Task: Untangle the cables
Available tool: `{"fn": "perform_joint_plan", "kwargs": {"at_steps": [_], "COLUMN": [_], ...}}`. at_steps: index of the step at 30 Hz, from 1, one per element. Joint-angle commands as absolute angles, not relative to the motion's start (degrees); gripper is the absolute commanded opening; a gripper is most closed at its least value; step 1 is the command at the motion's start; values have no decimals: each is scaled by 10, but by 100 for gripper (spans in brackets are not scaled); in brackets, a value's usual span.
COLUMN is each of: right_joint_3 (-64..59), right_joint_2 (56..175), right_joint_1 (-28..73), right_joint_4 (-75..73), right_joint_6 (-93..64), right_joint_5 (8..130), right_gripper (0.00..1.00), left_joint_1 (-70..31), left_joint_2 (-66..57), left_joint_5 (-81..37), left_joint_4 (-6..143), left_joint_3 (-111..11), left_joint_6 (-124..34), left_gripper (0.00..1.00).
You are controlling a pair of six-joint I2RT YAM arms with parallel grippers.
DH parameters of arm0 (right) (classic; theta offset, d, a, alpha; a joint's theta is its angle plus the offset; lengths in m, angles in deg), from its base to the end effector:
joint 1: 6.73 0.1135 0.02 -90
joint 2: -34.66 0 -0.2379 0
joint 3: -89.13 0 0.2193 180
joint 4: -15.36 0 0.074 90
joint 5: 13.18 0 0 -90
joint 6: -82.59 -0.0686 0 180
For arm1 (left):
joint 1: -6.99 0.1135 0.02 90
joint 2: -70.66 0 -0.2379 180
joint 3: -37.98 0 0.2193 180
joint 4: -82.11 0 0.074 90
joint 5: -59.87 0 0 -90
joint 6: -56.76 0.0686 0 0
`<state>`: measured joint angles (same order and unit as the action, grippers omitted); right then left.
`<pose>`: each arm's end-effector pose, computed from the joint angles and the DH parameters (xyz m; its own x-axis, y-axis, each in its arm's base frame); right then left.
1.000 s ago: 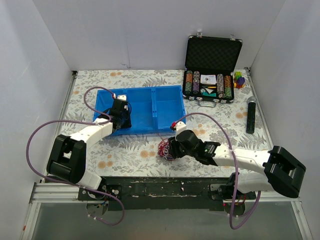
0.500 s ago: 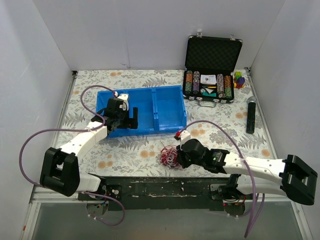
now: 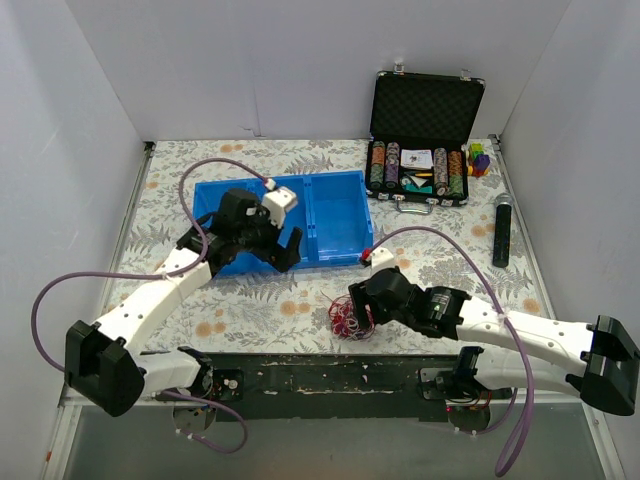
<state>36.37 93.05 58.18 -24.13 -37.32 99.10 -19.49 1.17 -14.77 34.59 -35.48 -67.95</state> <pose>0.1128 0.1797 0.1972 -0.6218 -0.2398 -0.7456 -0.4783 0.8701 0.1190 0.2219 -0.1309 0.2549 -0.8496 -0.1902 -0.4919 0.1435 0.8141 -0.5627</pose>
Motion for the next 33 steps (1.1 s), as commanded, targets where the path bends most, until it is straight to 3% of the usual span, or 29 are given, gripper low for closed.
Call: {"fn": "perform_joint_plan", "kwargs": {"at_steps": [1, 4, 9, 20, 27, 33], "right_joint_3": [336, 347, 400, 440, 475, 498], "right_joint_2": [922, 911, 903, 856, 820, 813], "right_joint_1": [583, 583, 583, 583, 582, 582], "right_joint_4": [-286, -280, -240, -204, -173, -133], "right_joint_6": [-426, -462, -511, -509, -502, -492], "right_joint_5": [993, 967, 957, 961, 951, 926], "right_gripper": [80, 75, 71, 62, 59, 56], "left_joint_1": [-305, -369, -390, -435, -439, -442], "left_joint_2": [44, 54, 68, -28, -90, -132], "left_joint_5": [-115, -134, -64, -70, -79, -85], "left_joint_4": [328, 313, 348, 578, 650, 678], "left_joint_3": [-353, -334, -286, -157, -154, -159], "left_joint_6": [-559, -462, -335, -135, -112, -102], "left_gripper": [98, 98, 98, 98, 98, 91]}}
